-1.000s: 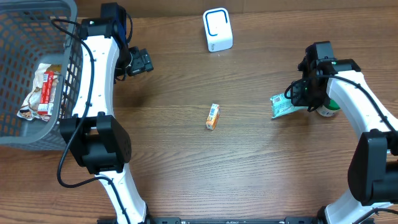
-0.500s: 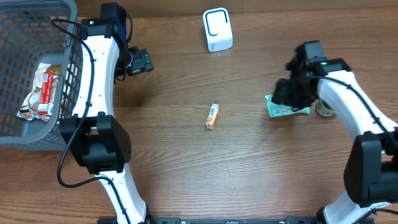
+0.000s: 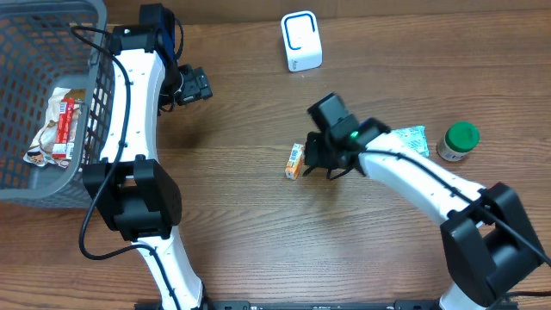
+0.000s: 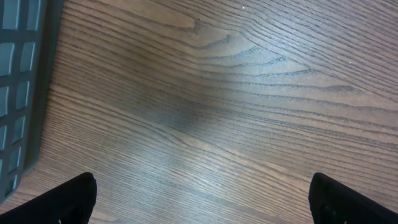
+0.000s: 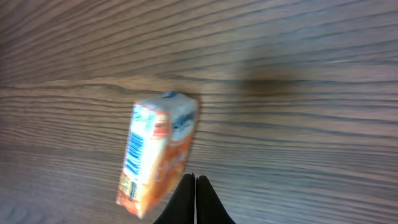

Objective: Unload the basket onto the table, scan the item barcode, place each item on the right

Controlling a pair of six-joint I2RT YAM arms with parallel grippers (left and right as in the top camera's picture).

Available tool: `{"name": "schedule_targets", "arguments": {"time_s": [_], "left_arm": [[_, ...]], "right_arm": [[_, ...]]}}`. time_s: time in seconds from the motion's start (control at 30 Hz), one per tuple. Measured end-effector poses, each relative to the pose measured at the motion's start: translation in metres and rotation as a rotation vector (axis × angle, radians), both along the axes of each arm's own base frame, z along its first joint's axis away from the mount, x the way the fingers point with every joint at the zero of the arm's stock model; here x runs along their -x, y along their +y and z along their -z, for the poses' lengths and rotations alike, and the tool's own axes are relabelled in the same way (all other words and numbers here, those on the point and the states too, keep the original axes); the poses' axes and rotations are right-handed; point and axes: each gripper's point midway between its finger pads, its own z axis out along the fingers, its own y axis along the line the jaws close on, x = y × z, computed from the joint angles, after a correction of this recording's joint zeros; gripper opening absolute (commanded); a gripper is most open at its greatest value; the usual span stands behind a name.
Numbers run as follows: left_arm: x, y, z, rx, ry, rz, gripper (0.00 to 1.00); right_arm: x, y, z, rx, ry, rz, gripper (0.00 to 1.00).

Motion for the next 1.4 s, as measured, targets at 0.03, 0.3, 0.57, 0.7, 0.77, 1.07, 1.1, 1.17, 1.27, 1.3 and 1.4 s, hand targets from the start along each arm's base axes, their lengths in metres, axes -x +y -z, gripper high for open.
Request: {"name": "schedule_targets", "arguments": {"time_s": [0.03, 0.3, 0.57, 0.7, 0.77, 1.07, 1.1, 1.17, 1.27, 1.3, 1.4], "left_arm": [[0.0, 0.0, 0.0, 0.0, 0.0, 0.0, 1.0], [0.0, 0.0, 0.0, 0.0, 0.0, 0.0, 1.0], [0.0, 0.0, 0.0, 0.0, 0.0, 0.0, 1.0], [0.0, 0.0, 0.0, 0.0, 0.0, 0.0, 1.0], [0.0, 0.0, 0.0, 0.0, 0.0, 0.0, 1.0], [0.0, 0.0, 0.0, 0.0, 0.0, 0.0, 1.0], [0.0, 0.0, 0.0, 0.0, 0.0, 0.0, 1.0], [0.0, 0.0, 0.0, 0.0, 0.0, 0.0, 1.0], [0.0, 0.0, 0.0, 0.0, 0.0, 0.0, 1.0], [0.0, 0.0, 0.0, 0.0, 0.0, 0.0, 1.0], [0.0, 0.0, 0.0, 0.0, 0.0, 0.0, 1.0]], "right_arm": [[0.001, 0.004, 0.0, -0.002, -0.01, 0.002, 0.04], [0.008, 0.042, -0.009, -0.044, -0.089, -0.026, 0.04], [-0.003, 0.028, -0.009, 0.032, -0.15, 0.038, 0.04], [-0.007, 0.011, -0.004, 0.058, -0.134, 0.107, 0.04], [-0.007, 0.01, -0.001, 0.055, -0.136, 0.123, 0.04], [0.001, 0.025, 0.01, -0.012, -0.14, 0.108, 0.04], [0.002, 0.028, 0.01, -0.019, -0.139, 0.102, 0.04], [0.004, 0.029, 0.01, -0.026, -0.131, 0.096, 0.04], [0.004, 0.031, 0.009, -0.034, -0.13, 0.093, 0.04], [0.004, 0.031, 0.009, -0.035, -0.13, 0.093, 0.04], [0.003, 0.03, 0.009, -0.03, -0.134, 0.096, 0.04]]}}
